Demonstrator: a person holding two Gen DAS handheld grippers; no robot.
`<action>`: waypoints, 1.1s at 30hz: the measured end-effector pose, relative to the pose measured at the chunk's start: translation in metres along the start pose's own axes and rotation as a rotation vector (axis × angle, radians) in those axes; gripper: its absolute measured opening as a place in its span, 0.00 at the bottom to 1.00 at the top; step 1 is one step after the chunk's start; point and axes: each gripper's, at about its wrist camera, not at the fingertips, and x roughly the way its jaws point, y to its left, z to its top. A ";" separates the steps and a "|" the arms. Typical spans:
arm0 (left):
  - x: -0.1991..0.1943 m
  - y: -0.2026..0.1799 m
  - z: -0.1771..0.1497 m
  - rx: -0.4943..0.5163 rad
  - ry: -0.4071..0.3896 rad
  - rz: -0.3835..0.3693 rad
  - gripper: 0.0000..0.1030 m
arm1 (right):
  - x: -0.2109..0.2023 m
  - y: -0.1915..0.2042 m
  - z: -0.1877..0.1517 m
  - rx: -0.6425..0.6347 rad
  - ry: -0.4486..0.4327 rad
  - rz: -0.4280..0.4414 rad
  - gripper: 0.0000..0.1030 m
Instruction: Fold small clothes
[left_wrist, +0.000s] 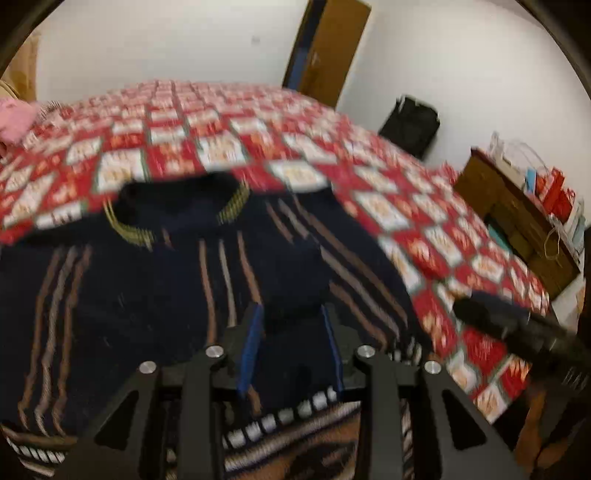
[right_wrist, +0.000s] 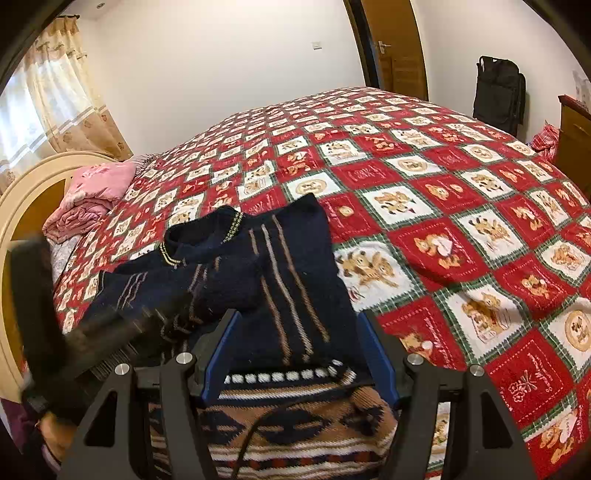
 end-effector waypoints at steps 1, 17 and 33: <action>-0.003 0.000 -0.003 -0.002 0.007 0.002 0.46 | 0.000 -0.001 -0.001 0.002 0.001 0.013 0.64; -0.085 0.100 -0.043 -0.145 -0.147 0.494 0.77 | 0.122 0.057 0.016 -0.044 0.119 0.115 0.64; -0.102 0.117 -0.039 -0.233 -0.188 0.474 0.79 | 0.071 0.101 0.036 -0.461 0.007 0.074 0.16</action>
